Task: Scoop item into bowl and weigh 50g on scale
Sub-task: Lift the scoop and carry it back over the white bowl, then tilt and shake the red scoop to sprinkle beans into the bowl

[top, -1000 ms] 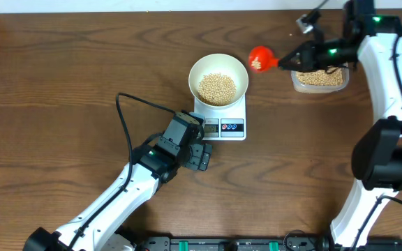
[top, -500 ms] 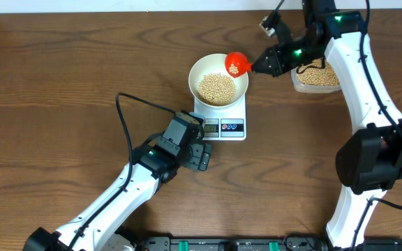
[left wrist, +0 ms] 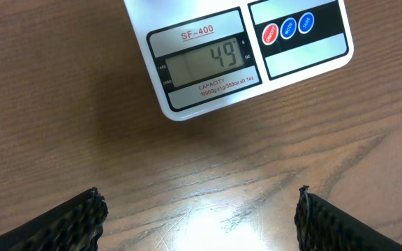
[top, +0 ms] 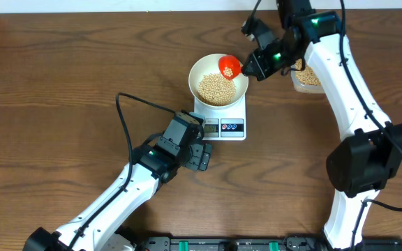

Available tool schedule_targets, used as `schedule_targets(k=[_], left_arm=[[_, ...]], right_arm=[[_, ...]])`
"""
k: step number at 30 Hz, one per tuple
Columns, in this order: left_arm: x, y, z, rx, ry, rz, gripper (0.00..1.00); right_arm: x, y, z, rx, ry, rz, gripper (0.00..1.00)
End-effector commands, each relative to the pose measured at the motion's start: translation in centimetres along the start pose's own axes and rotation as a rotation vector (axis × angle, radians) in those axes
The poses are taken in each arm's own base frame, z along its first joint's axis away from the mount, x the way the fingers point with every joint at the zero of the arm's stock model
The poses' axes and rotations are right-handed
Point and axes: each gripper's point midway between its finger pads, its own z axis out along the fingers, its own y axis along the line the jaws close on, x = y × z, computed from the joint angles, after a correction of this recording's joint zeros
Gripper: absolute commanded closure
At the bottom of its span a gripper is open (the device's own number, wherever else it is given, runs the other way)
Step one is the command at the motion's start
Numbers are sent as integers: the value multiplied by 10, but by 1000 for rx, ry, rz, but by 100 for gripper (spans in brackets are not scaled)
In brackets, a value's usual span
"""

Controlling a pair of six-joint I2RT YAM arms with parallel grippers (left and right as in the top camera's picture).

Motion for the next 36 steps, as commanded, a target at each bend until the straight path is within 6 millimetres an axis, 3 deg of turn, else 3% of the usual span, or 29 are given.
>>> schedule_targets(k=[1,36], left_arm=[[-1,2,-3,-5,-9,7,11],[-1,2,-3,-5,-9,7,11]], right_arm=[[-11,6,-17,48,-40,-57,99],[-14,5,-17,53,-48,-150,99]])
